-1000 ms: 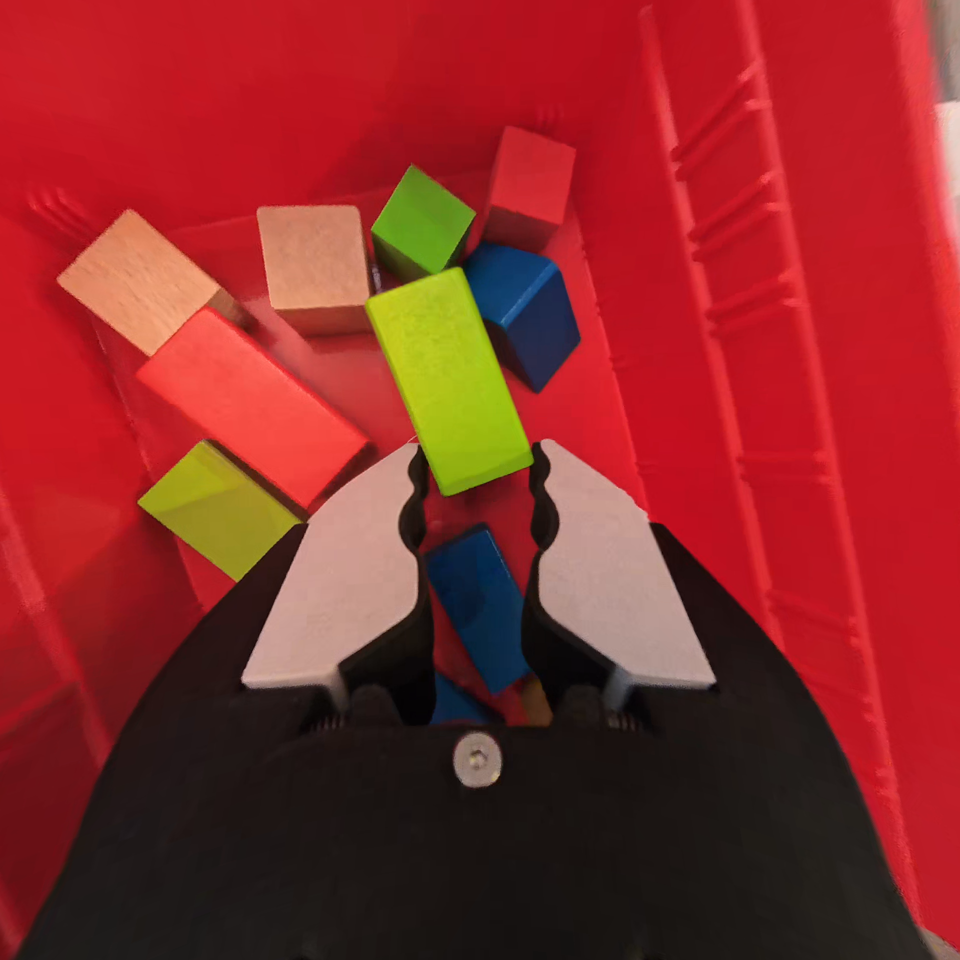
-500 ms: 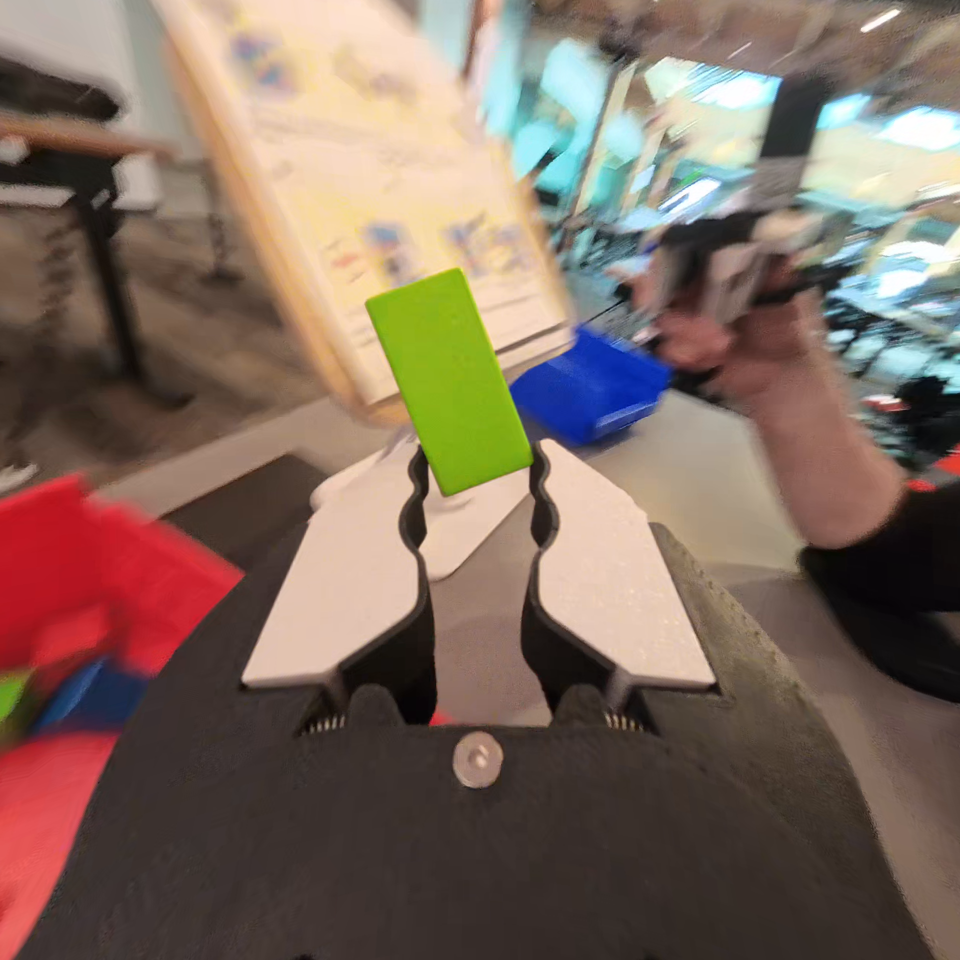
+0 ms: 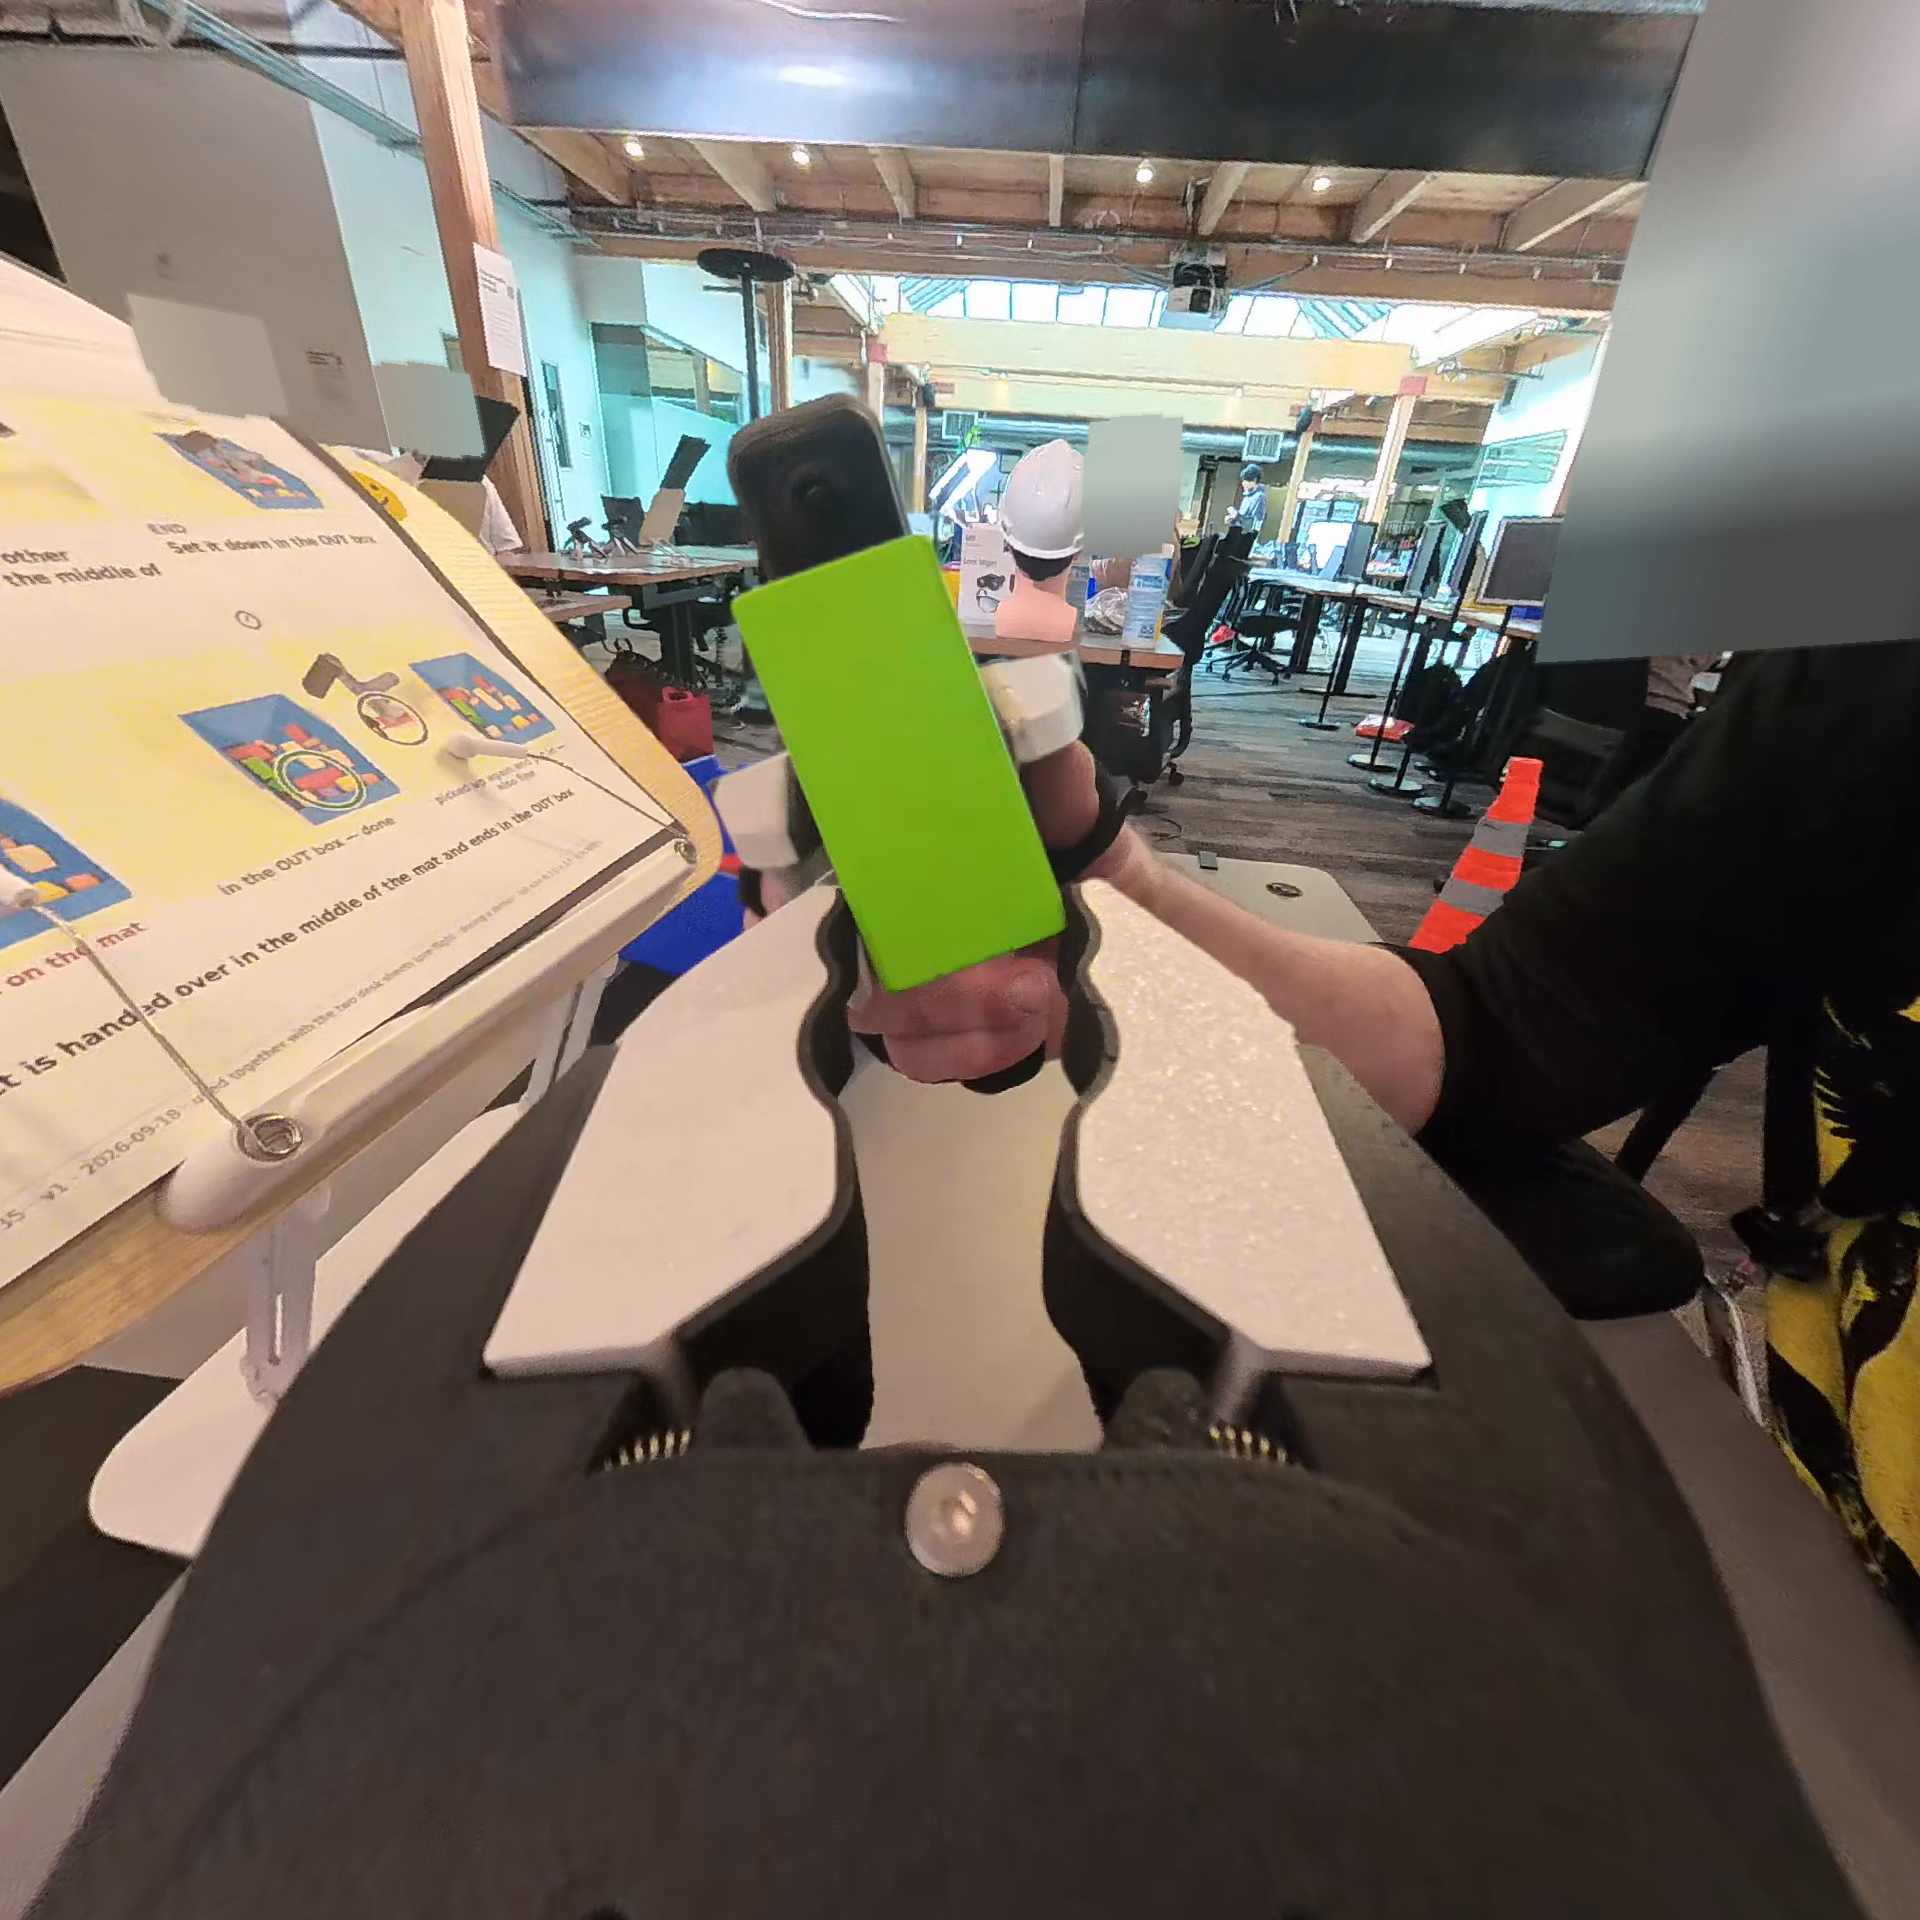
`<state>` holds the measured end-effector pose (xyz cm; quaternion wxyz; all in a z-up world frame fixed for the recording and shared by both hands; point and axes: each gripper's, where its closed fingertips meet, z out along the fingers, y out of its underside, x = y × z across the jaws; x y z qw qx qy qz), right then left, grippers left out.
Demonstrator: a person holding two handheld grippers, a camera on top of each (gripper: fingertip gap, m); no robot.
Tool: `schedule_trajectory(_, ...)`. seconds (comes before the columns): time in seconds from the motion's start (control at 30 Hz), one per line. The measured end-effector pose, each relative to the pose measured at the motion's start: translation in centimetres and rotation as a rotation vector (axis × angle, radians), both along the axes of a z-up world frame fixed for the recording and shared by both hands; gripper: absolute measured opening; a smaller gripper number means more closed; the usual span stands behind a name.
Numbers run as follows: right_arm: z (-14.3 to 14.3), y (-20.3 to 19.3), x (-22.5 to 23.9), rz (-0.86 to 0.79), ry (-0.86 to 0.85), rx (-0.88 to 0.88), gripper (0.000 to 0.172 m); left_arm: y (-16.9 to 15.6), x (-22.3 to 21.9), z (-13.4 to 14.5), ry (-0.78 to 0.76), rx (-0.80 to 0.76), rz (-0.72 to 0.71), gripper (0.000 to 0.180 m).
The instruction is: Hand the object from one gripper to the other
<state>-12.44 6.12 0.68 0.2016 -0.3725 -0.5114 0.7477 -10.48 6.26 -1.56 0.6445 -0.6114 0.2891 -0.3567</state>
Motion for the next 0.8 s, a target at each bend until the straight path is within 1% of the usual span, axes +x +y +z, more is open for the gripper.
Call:
schedule_trajectory(0.13, 0.1, 0.3, 0.3, -0.011, -0.007, 0.021, 0.032, 0.3, 0.4, 0.1, -0.025, 0.009, -0.008, 0.038)
schedule_trajectory(0.2, 0.5, 0.9, 0.6, -0.052, 0.003, 0.052, 0.032, 0.6, 0.3, 0.2, -0.031, 0.013, -0.005, 0.037)
schedule_trajectory(0.27, 1.0, 1.8, 1.4, -0.09, -0.008, 0.082, 0.032, 0.9, -0.6, 1.1, -0.062, 0.036, 0.012, 0.046)
schedule_trajectory(0.3, 1.3, 2.7, 2.0, -0.132, -0.017, 0.109, 0.032, 1.2, -1.2, 1.3, -0.06, 0.04, 0.02, 0.045)
schedule_trajectory(0.37, 2.1, 5.4, 3.8, -0.253, -0.038, 0.173, 0.032, 2.5, -3.3, 0.9, -0.013, 0.045, 0.096, 0.033)
schedule_trajectory(0.4, 2.3, 7.3, 5.0, -0.339, -0.071, 0.213, 0.032, 3.2, -4.4, 0.7, 0.002, 0.052, 0.137, 0.026)
schedule_trajectory(0.47, 2.2, 12.2, 8.1, -0.56, -0.163, 0.301, 0.032, 4.0, -6.7, 1.1, -0.023, 0.092, 0.189, 0.006)
schedule_trajectory(0.5, 1.7, 15.0, 10.1, -0.674, -0.232, 0.333, 0.032, 4.4, -7.9, 1.2, -0.033, 0.104, 0.217, 0.004)
schedule_trajectory(0.53, 1.0, 18.1, 12.4, -0.804, -0.319, 0.368, 0.032, 4.8, -8.9, 1.0, -0.027, 0.106, 0.252, 0.004)
schedule_trajectory(0.6, -1.5, 24.5, 17.6, -1.047, -0.539, 0.431, 0.032, 5.2, -10.9, 0.4, -0.007, 0.107, 0.317, 0.003)
schedule_trajectory(0.67, -4.2, 29.8, 22.2, -1.189, -0.739, 0.445, 0.032, 4.8, -12.3, 0.5, -0.049, 0.116, 0.331, 0.002)
schedule_trajectory(0.7, -5.7, 32.0, 24.0, -1.219, -0.826, 0.428, 0.032, 4.6, -12.9, 0.7, -0.068, 0.119, 0.331, 0.001)
schedule_trajectory(0.8, -11.3, 37.0, 27.5, -1.201, -1.101, 0.411, 0.032, 4.0, -14.4, 1.2, -0.061, 0.132, 0.371, 0.001)
